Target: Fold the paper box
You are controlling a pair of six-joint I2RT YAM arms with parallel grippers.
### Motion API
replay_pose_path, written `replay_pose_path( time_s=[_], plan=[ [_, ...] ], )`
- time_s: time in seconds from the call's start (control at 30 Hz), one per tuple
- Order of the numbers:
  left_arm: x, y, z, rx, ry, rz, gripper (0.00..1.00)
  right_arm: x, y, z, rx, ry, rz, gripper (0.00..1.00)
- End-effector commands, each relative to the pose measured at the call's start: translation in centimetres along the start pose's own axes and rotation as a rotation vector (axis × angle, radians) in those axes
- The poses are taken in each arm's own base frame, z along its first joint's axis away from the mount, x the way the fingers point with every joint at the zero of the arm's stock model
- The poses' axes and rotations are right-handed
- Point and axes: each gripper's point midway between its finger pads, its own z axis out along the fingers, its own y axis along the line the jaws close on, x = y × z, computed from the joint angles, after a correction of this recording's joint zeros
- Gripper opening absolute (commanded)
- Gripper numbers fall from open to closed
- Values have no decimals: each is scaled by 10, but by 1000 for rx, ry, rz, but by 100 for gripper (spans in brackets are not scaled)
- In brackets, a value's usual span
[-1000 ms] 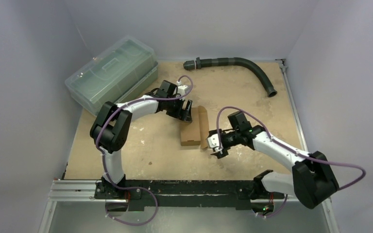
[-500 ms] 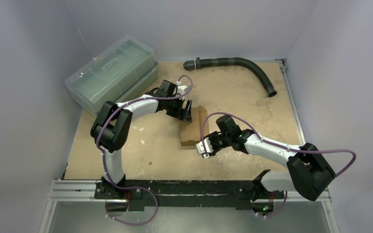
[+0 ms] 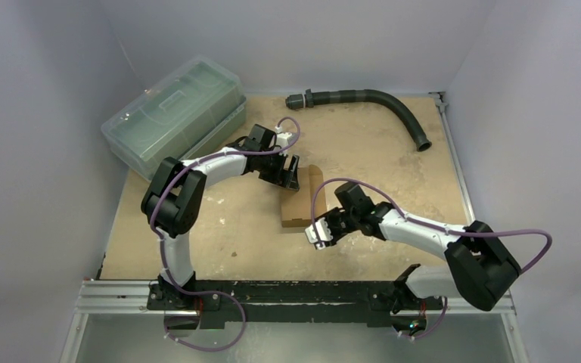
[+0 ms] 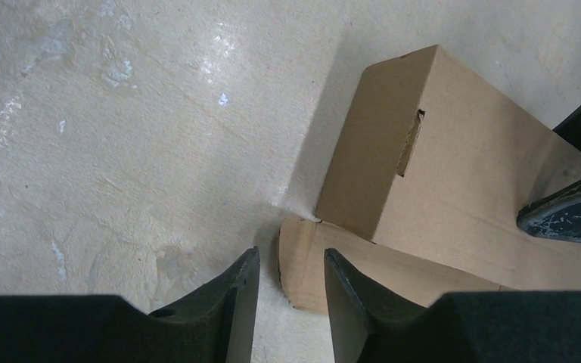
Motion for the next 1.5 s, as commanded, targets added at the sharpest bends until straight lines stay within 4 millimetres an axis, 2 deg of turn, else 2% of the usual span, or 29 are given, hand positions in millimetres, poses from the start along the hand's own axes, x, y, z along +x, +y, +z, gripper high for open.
replay_pose_path(
  time_s=[0.0,0.4,0.67,1.0,1.47],
  plan=[
    [43,33,13,-113,134,-17,78,3,-1,4,7,20,-12,38],
    [43,32,13,-109,135,-16,78,3,-11,8,48,35,48,11],
    [44,32,12,-108,139,-14,78,1,-24,8,83,33,130,0],
    [46,31,13,-104,148,-15,78,1,-31,9,87,31,245,0],
    [47,31,12,-103,155,-11,78,14,-20,3,-1,50,338,0]
  ],
)
